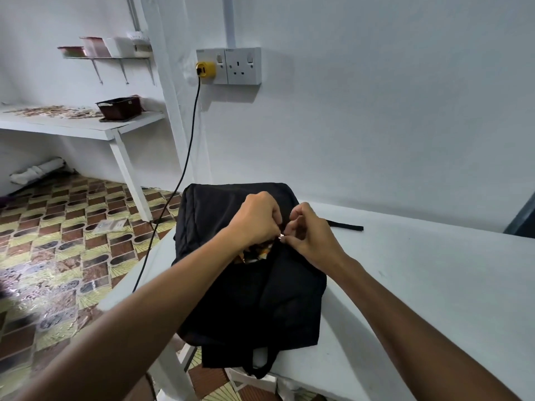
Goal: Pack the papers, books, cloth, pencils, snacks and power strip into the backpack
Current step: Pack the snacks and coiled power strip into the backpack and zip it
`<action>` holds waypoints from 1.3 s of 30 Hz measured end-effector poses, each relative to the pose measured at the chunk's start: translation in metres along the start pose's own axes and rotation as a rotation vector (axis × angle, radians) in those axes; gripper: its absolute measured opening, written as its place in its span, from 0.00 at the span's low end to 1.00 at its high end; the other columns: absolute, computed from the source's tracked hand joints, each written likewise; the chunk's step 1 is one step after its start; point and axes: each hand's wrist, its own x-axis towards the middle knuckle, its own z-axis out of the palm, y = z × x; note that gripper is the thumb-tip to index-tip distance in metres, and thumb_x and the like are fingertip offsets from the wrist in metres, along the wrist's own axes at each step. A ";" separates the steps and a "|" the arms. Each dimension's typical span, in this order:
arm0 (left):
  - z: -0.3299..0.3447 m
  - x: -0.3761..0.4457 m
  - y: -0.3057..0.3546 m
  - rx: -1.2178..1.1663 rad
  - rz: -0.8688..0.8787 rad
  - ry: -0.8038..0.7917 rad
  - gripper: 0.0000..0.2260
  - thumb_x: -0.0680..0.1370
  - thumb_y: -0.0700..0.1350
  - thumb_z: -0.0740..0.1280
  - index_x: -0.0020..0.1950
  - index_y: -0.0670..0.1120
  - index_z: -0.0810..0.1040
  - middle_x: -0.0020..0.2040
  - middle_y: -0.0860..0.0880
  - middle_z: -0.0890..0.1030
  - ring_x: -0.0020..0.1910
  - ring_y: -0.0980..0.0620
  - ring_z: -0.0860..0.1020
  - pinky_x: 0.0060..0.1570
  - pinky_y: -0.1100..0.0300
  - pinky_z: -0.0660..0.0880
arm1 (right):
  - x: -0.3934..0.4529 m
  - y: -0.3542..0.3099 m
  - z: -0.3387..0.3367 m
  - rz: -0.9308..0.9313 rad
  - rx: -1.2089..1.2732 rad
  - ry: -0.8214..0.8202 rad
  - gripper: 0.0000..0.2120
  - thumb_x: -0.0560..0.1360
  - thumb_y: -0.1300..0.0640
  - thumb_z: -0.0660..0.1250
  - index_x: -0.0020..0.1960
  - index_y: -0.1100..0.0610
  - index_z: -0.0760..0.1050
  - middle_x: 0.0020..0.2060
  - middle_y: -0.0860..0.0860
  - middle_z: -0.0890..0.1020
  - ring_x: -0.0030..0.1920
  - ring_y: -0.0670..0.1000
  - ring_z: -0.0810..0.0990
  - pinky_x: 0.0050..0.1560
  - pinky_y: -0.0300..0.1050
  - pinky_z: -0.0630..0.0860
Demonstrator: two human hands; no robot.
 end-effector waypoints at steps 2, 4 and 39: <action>0.003 -0.002 -0.002 0.056 -0.016 0.016 0.05 0.67 0.35 0.70 0.37 0.46 0.81 0.36 0.50 0.80 0.39 0.51 0.80 0.35 0.61 0.77 | -0.001 0.001 0.001 -0.060 -0.117 -0.091 0.17 0.71 0.65 0.69 0.52 0.51 0.66 0.38 0.48 0.79 0.37 0.45 0.76 0.39 0.36 0.72; 0.008 -0.004 -0.005 0.085 -0.032 0.033 0.05 0.68 0.36 0.69 0.37 0.45 0.80 0.39 0.48 0.81 0.39 0.49 0.80 0.35 0.59 0.77 | -0.001 -0.002 0.001 -0.128 -0.243 -0.130 0.16 0.72 0.65 0.67 0.56 0.56 0.68 0.39 0.48 0.79 0.38 0.47 0.76 0.41 0.41 0.73; -0.040 -0.094 -0.147 -0.230 -0.145 0.389 0.11 0.69 0.36 0.68 0.42 0.53 0.77 0.44 0.56 0.79 0.44 0.52 0.78 0.47 0.55 0.74 | -0.022 0.008 0.021 0.045 -0.351 -0.017 0.10 0.72 0.67 0.61 0.46 0.56 0.76 0.43 0.48 0.76 0.47 0.49 0.74 0.46 0.45 0.74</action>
